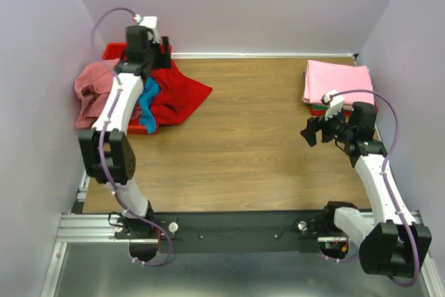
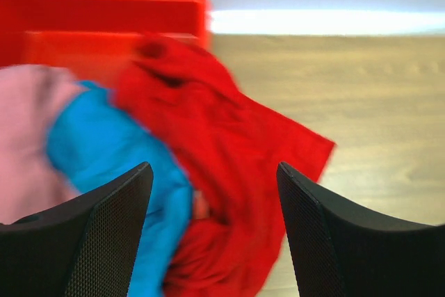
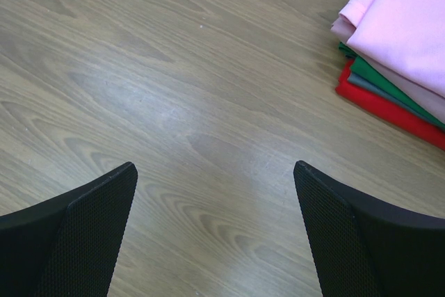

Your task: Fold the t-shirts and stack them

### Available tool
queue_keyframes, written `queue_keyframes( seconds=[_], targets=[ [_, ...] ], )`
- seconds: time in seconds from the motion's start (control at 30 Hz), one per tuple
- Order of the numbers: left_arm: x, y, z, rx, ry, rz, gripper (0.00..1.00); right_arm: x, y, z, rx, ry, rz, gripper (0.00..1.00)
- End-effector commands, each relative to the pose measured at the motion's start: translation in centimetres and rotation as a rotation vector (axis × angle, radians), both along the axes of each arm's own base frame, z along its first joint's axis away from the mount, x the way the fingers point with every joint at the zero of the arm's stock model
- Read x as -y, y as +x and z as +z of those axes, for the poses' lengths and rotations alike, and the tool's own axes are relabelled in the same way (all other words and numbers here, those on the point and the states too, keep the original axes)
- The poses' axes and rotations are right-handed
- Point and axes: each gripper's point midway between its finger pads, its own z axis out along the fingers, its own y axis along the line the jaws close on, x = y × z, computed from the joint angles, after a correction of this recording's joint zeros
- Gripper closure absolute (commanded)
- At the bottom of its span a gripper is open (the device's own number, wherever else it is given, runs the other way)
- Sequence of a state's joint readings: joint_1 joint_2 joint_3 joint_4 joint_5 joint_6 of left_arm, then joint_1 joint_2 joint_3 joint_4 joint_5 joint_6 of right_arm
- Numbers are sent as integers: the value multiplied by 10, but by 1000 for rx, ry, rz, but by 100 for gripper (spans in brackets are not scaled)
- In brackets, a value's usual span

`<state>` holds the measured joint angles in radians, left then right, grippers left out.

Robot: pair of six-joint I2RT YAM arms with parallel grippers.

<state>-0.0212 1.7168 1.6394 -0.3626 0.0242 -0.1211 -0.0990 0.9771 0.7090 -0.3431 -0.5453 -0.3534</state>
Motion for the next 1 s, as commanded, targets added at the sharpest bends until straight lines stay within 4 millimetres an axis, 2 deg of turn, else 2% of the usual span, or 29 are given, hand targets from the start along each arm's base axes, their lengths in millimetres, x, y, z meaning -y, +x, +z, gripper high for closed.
queue_keyframes(
  seconds=[0.0, 0.2, 0.37, 0.47, 0.57, 0.6, 0.63, 0.7, 0.8, 0.87, 0.93, 0.97],
  targets=[
    [17, 0, -79, -222, 113, 8, 21, -2, -2, -4, -15, 1, 18, 0],
    [20, 1, -118, -306, 217, 84, 21, -2, -2, -6, -22, 2, 21, 0],
    [26, 1, -153, -384, 281, 108, 27, -1, -1, -6, -22, 1, 17, 0],
    [30, -1, -166, -415, 304, 102, 41, -2, -2, -7, -24, 0, 17, 0],
    [37, 0, -157, -390, 304, 94, 75, -2, -2, -6, -22, 0, 17, 0],
    [39, 2, -145, -359, 298, 95, 97, -1, -2, -6, -22, -1, 18, 0],
    [40, 3, -137, -341, 293, 95, 100, -2, -2, -7, -23, 0, 19, 0],
    [40, 6, -117, -297, 283, 105, 100, -2, -2, -6, -22, -1, 19, 0],
    [39, 10, -71, -204, 259, 120, 100, -2, -2, -5, -19, 0, 18, 0],
    [39, 10, -20, -98, 217, 138, 100, -2, -2, -6, -22, 0, 17, 0],
    [34, 5, 48, 51, 168, 173, 100, -1, -2, -6, -20, -2, 15, 0],
    [32, 1, 74, 110, 151, 186, 100, -1, -2, -6, -20, -2, 15, 0]
  ],
)
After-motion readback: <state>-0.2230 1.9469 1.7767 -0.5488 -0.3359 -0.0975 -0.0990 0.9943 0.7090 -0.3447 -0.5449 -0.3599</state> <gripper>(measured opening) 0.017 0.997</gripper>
